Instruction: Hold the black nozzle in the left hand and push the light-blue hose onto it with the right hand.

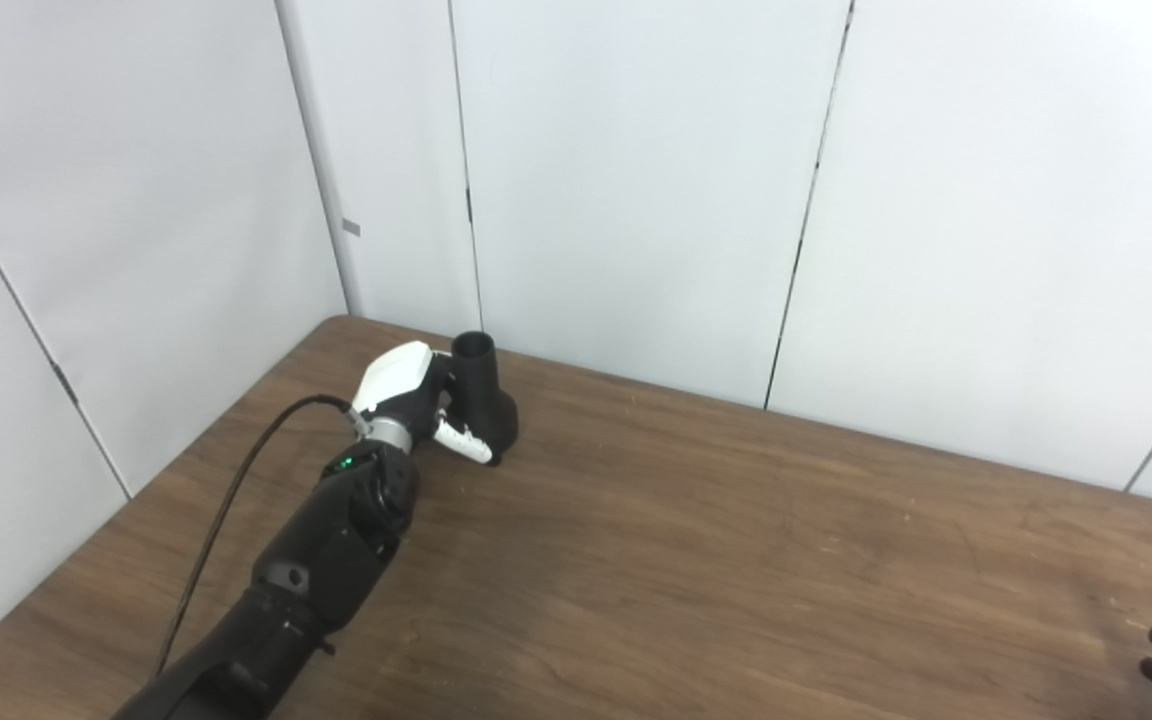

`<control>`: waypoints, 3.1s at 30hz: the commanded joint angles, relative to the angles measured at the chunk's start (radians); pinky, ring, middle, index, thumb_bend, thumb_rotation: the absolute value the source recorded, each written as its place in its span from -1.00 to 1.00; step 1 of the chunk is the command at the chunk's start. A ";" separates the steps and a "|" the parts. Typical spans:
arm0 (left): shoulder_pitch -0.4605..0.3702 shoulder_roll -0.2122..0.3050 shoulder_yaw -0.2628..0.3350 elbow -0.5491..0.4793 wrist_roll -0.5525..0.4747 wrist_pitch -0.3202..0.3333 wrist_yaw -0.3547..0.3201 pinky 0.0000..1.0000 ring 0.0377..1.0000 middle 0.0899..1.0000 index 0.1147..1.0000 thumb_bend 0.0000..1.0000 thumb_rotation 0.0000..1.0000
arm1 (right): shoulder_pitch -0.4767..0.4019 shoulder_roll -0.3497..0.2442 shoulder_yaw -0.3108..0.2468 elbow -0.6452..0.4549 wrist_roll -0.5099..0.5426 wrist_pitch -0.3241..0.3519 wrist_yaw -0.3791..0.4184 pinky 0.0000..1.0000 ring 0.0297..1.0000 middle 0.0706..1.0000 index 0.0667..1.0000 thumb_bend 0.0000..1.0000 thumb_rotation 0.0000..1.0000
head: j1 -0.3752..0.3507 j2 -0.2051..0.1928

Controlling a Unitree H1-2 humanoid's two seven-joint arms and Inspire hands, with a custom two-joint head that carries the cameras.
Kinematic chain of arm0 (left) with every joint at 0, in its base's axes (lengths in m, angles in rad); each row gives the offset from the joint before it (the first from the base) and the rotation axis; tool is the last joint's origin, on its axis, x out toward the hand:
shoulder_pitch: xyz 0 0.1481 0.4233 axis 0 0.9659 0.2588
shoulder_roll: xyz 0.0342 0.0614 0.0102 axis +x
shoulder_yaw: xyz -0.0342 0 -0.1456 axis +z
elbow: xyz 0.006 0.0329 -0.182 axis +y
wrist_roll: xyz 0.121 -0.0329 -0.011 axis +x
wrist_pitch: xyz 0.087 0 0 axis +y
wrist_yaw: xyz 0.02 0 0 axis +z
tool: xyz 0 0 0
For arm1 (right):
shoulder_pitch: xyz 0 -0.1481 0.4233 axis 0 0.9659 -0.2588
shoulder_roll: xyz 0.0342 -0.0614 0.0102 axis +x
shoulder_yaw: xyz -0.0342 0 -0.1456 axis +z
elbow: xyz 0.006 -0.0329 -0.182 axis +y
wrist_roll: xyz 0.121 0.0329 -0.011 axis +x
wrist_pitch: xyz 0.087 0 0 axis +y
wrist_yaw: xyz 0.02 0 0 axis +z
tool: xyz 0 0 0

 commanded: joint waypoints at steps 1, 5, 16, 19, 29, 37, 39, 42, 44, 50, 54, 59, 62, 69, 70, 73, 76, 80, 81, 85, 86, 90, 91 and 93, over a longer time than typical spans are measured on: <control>-0.011 0.020 -0.004 -0.042 0.022 0.018 -0.006 1.00 0.51 0.14 -0.17 0.04 -0.90 | 0.029 0.017 0.009 0.001 -0.001 0.005 -0.010 0.64 0.76 0.72 0.83 0.31 1.00 | 0.001 0.001; 0.006 0.024 -0.008 -0.110 0.022 0.044 -0.038 1.00 0.48 0.06 -0.21 0.04 -0.95 | 0.029 0.025 0.017 -0.016 -0.020 0.014 -0.021 0.64 0.76 0.71 0.83 0.32 1.00 | -0.033 0.016; 0.100 -0.011 -0.006 -0.349 -0.007 0.066 -0.134 1.00 0.38 0.01 -0.24 0.03 -1.00 | 0.047 0.042 0.035 -0.097 -0.051 0.056 -0.043 0.72 0.80 0.74 0.83 0.30 1.00 | -0.091 0.047; 0.120 -0.016 -0.013 -0.407 -0.007 0.063 -0.167 1.00 0.37 0.02 -0.24 0.03 -1.00 | 0.046 0.047 0.036 -0.101 -0.055 0.066 -0.046 0.72 0.80 0.73 0.82 0.26 1.00 | -0.094 0.052; 0.157 -0.067 -0.029 -0.549 -0.004 0.103 -0.239 1.00 0.55 -0.03 -0.27 0.04 -1.00 | 0.048 0.066 0.043 -0.130 -0.072 0.108 -0.058 0.91 0.81 0.66 0.78 0.23 1.00 | -0.114 0.069; 0.202 -0.120 -0.067 -0.637 0.022 0.092 -0.256 1.00 0.55 -0.05 -0.23 0.04 -1.00 | 0.049 0.068 0.053 -0.153 -0.091 0.128 -0.070 0.73 0.79 0.65 0.75 0.27 1.00 | -0.135 0.086; 0.221 -0.146 -0.086 -0.657 0.033 0.087 -0.253 1.00 0.53 -0.01 -0.26 0.03 -1.00 | 0.049 0.072 0.056 -0.170 -0.094 0.142 -0.074 0.70 0.77 0.62 0.70 0.28 1.00 | -0.142 0.090; 0.247 -0.178 -0.117 -0.669 0.049 0.071 -0.249 1.00 0.48 -0.02 -0.26 0.04 -1.00 | 0.046 0.075 0.059 -0.182 -0.098 0.158 -0.079 0.70 0.73 0.56 0.64 0.28 1.00 | -0.151 0.101; 0.262 -0.195 -0.141 -0.672 0.061 0.063 -0.250 1.00 0.46 -0.03 -0.25 0.04 -1.00 | 0.045 0.079 0.063 -0.192 -0.104 0.171 -0.083 0.71 0.71 0.54 0.62 0.28 1.00 | -0.155 0.106; 0.291 -0.226 -0.190 -0.678 0.092 0.052 -0.277 1.00 0.47 -0.02 -0.26 0.04 -1.00 | 0.044 0.085 0.076 -0.226 -0.123 0.208 -0.095 0.72 0.71 0.53 0.59 0.24 1.00 | -0.178 0.121; 0.301 -0.241 -0.222 -0.671 0.112 0.056 -0.303 1.00 0.47 -0.02 -0.26 0.04 -1.00 | 0.046 0.091 0.083 -0.246 -0.131 0.228 -0.104 0.70 0.70 0.53 0.58 0.20 1.00 | -0.196 0.131; 0.300 -0.250 -0.267 -0.675 0.144 0.079 -0.346 1.00 0.47 0.00 -0.27 0.03 -1.00 | 0.046 0.101 0.093 -0.269 -0.138 0.254 -0.112 0.70 0.70 0.53 0.59 0.21 1.00 | -0.226 0.146; 0.290 -0.252 -0.292 -0.684 0.166 0.101 -0.390 1.00 0.42 -0.02 -0.25 0.04 -1.00 | 0.047 0.112 0.099 -0.287 -0.145 0.271 -0.118 0.70 0.69 0.53 0.59 0.22 1.00 | -0.244 0.155; 0.280 -0.286 -0.286 -0.710 0.268 0.115 -0.601 1.00 0.52 -0.01 -0.26 0.03 -1.00 | 0.049 0.127 0.099 -0.322 -0.146 0.311 -0.121 0.72 0.70 0.54 0.61 0.19 1.00 | -0.272 0.175; 0.280 -0.292 -0.281 -0.712 0.283 0.115 -0.628 1.00 0.53 0.00 -0.27 0.03 -1.00 | 0.049 0.128 0.099 -0.326 -0.146 0.316 -0.121 0.72 0.70 0.54 0.61 0.19 1.00 | -0.272 0.177; 0.280 -0.316 -0.267 -0.719 0.336 0.116 -0.721 1.00 0.52 -0.01 -0.27 0.03 -1.00 | 0.052 0.130 0.101 -0.338 -0.147 0.327 -0.122 0.72 0.70 0.54 0.61 0.19 1.00 | -0.273 0.181; 0.286 -0.341 -0.258 -0.729 0.373 0.116 -0.775 1.00 0.52 0.00 -0.27 0.03 -1.00 | 0.053 0.131 0.104 -0.347 -0.151 0.337 -0.123 0.73 0.70 0.54 0.61 0.19 1.00 | -0.275 0.189; 0.297 -0.365 -0.249 -0.736 0.378 0.115 -0.778 1.00 0.53 -0.01 -0.27 0.03 -1.00 | 0.054 0.132 0.104 -0.351 -0.151 0.343 -0.122 0.73 0.71 0.54 0.61 0.19 1.00 | -0.284 0.195; 0.300 -0.374 -0.249 -0.734 0.379 0.115 -0.769 1.00 0.54 -0.02 -0.26 0.03 -1.00 | 0.054 0.132 0.104 -0.352 -0.150 0.345 -0.122 0.73 0.72 0.54 0.61 0.18 1.00 | -0.284 0.195; 0.313 -0.395 -0.270 -0.735 0.388 0.112 -0.727 1.00 0.67 -0.05 -0.24 0.04 -1.00 | 0.051 0.132 0.102 -0.357 -0.147 0.352 -0.121 0.75 0.72 0.54 0.61 0.17 1.00 | -0.292 0.199; 0.316 -0.398 -0.275 -0.735 0.391 0.110 -0.718 1.00 0.69 -0.04 -0.25 0.04 -1.00 | 0.050 0.132 0.101 -0.357 -0.147 0.353 -0.122 0.76 0.73 0.54 0.61 0.17 1.00 | -0.292 0.199; 0.329 -0.404 -0.310 -0.732 0.403 0.095 -0.675 1.00 0.72 -0.06 -0.22 0.04 -1.00 | 0.049 0.133 0.096 -0.365 -0.143 0.361 -0.124 0.77 0.74 0.54 0.62 0.16 1.00 | -0.293 0.199; 0.336 -0.407 -0.319 -0.733 0.400 0.092 -0.664 1.00 0.72 -0.09 -0.19 0.05 -1.00 | 0.047 0.134 0.094 -0.366 -0.142 0.362 -0.125 0.76 0.74 0.54 0.62 0.16 1.00 | -0.293 0.200; 0.346 -0.409 -0.331 -0.736 0.393 0.087 -0.647 1.00 0.69 -0.11 -0.18 0.05 -1.00 | 0.045 0.135 0.092 -0.367 -0.141 0.362 -0.127 0.78 0.74 0.54 0.61 0.15 1.00 | -0.295 0.200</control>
